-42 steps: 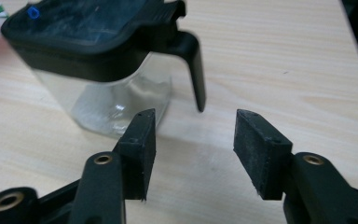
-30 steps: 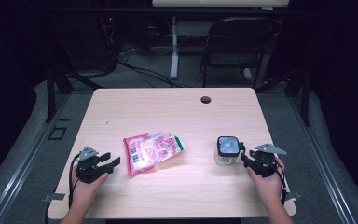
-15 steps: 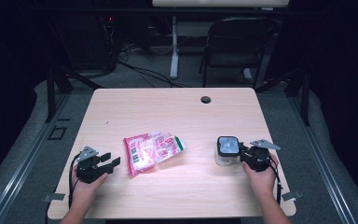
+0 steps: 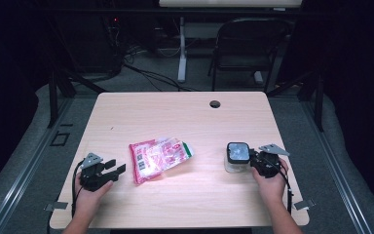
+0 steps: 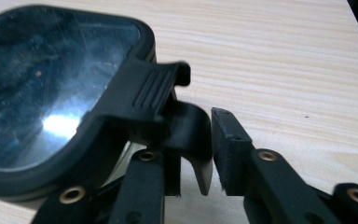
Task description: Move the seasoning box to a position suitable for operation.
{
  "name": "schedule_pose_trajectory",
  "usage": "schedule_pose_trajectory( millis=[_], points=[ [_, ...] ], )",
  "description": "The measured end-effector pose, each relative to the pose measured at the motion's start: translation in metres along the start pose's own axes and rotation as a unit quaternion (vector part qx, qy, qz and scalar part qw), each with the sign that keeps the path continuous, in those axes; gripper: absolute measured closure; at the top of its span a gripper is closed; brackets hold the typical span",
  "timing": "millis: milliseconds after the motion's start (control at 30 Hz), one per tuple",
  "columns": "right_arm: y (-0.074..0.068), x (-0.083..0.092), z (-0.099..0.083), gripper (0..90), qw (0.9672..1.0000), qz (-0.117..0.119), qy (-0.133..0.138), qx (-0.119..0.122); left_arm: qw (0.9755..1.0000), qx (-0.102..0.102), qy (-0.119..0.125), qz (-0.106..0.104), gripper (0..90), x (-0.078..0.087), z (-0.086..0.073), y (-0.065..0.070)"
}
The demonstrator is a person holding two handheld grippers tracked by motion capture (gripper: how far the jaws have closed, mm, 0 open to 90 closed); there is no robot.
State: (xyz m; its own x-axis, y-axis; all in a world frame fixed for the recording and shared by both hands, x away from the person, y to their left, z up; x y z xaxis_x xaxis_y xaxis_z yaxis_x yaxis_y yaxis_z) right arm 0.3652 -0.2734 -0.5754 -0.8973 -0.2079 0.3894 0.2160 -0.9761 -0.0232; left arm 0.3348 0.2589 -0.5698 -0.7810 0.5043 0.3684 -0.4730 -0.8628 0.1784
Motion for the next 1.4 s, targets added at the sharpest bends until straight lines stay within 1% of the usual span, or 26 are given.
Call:
schedule_pose_trajectory(
  millis=[133, 167, 367, 433, 600, 733, 833, 900, 933, 967, 1033, 1067, 1100, 1133, 1167, 1200, 1233, 1267, 1300, 1333, 1400],
  points=[
    [-0.001, -0.001, 0.001, 76.8, 1.0000, -0.001, 0.007, -0.003, 1.0000, 0.000, 0.000, 0.000, 47.2, 0.000, 0.000, 0.000],
    [-0.001, -0.001, 0.001, 78.3, 1.0000, -0.006, 0.006, 0.001, 1.0000, 0.000, 0.000, 0.000, 47.3, 0.000, 0.000, 0.000],
    [-0.002, -0.001, 0.000, 79.4, 0.9999, -0.008, 0.011, 0.007, 1.0000, 0.000, -0.001, 0.000, 47.2, 0.000, 0.000, 0.000],
    [-0.004, -0.001, 0.000, 80.0, 0.9997, -0.018, 0.010, 0.014, 1.0000, 0.000, 0.001, -0.002, 47.3, 0.000, 0.000, 0.000],
    [-0.005, -0.002, -0.001, 80.9, 0.9994, -0.029, 0.020, 0.005, 1.0000, 0.000, -0.001, -0.002, 47.2, 0.000, 0.000, 0.000],
    [-0.005, -0.003, 0.001, 81.2, 0.9994, -0.028, 0.021, -0.003, 1.0000, 0.001, 0.001, -0.002, 47.2, 0.000, 0.000, -0.001],
    [-0.005, -0.003, 0.001, 81.2, 0.9993, -0.032, 0.021, -0.001, 1.0000, 0.000, -0.004, -0.002, 47.3, 0.001, 0.001, -0.001],
    [-0.007, -0.003, 0.002, 81.3, 0.9991, -0.032, 0.026, -0.002, 1.0000, 0.001, -0.003, -0.002, 47.2, 0.001, 0.001, -0.001],
    [-0.007, -0.002, 0.002, 81.2, 0.9991, -0.034, 0.024, 0.001, 1.0000, 0.001, -0.003, -0.001, 47.2, 0.001, 0.001, -0.001],
    [-0.010, -0.001, 0.003, 81.1, 0.9992, -0.029, 0.026, -0.001, 1.0000, 0.001, -0.003, -0.001, 47.2, 0.001, 0.001, -0.001],
    [-0.011, -0.001, 0.004, 81.0, 0.9993, -0.030, 0.024, 0.004, 1.0000, 0.001, 0.002, -0.001, 47.2, 0.000, 0.000, -0.001],
    [-0.013, 0.000, 0.004, 81.0, 0.9992, -0.027, 0.028, 0.005, 1.0000, 0.000, 0.001, -0.001, 47.2, 0.000, 0.000, -0.001],
    [-0.019, 0.002, 0.005, 80.9, 0.9993, -0.021, 0.027, 0.013, 1.0000, 0.000, 0.001, -0.001, 47.2, 0.000, 0.000, 0.000],
    [-0.019, 0.002, 0.005, 80.9, 0.9993, -0.021, 0.027, 0.013, 1.0000, 0.000, 0.001, -0.001, 47.2, 0.000, 0.000, 0.000],
    [-0.026, 0.003, 0.006, 80.9, 0.9993, -0.010, 0.032, 0.013, 1.0000, 0.000, 0.002, -0.001, 47.2, 0.000, 0.000, 0.000],
    [-0.026, 0.003, 0.006, 80.9, 0.9993, -0.010, 0.032, 0.013, 1.0000, -0.001, 0.002, -0.001, 47.2, 0.000, 0.000, 0.000],
    [-0.034, 0.006, 0.007, 80.9, 0.9993, -0.001, 0.035, 0.014, 1.0000, -0.002, 0.002, 0.000, 47.2, 0.000, 0.000, 0.000],
    [-0.034, 0.006, 0.007, 80.9, 0.9993, -0.001, 0.035, 0.014, 1.0000, -0.002, 0.002, 0.000, 47.2, 0.000, 0.000, 0.001],
    [-0.042, 0.007, 0.008, 80.9, 0.9991, 0.010, 0.039, 0.016, 1.0000, -0.003, 0.002, 0.000, 47.2, 0.000, 0.001, 0.001],
    [-0.042, 0.007, 0.008, 80.9, 0.9991, 0.010, 0.039, 0.016, 1.0000, -0.005, -0.004, -0.002, 47.2, 0.001, 0.001, 0.001],
    [-0.052, 0.009, 0.009, 80.8, 0.9987, 0.022, 0.040, 0.021, 1.0000, -0.005, -0.002, -0.003, 47.3, 0.001, 0.001, 0.002]
  ],
)
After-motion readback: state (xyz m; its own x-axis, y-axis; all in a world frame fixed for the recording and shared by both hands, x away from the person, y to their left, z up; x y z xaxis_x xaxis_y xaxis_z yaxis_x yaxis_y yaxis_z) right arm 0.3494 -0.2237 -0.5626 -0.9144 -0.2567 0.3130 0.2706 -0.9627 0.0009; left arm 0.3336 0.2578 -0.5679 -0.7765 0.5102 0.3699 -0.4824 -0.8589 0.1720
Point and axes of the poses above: each handheld gripper's, and its own axes: x roughly backward along the jaws, z roughly out of its top, y roughly to its right, the point moved 2 cm from there along -x, roughly forward along the jaws, and after that the axes turned 13 degrees about y, right-handed, at the moved point
